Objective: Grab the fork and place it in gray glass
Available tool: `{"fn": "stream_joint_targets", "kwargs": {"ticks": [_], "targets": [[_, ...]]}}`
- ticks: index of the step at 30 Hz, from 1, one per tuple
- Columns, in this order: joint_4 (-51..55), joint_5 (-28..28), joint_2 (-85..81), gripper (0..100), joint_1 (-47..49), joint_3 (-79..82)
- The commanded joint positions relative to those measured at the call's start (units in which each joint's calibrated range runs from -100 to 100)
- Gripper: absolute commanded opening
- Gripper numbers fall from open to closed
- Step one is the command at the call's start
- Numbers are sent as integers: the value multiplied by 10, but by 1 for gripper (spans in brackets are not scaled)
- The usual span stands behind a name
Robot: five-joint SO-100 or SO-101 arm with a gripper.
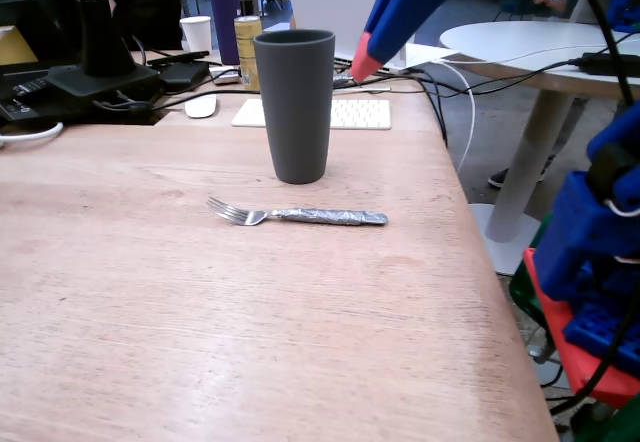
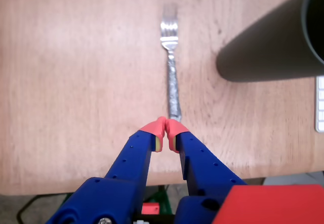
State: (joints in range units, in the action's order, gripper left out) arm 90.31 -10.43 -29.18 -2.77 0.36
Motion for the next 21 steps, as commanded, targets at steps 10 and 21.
{"fn": "stream_joint_targets", "kwargs": {"ticks": [10,21], "targets": [[-99,-26,105,0,-131,-19],[-150,-21,185,0,53,-19]]}}
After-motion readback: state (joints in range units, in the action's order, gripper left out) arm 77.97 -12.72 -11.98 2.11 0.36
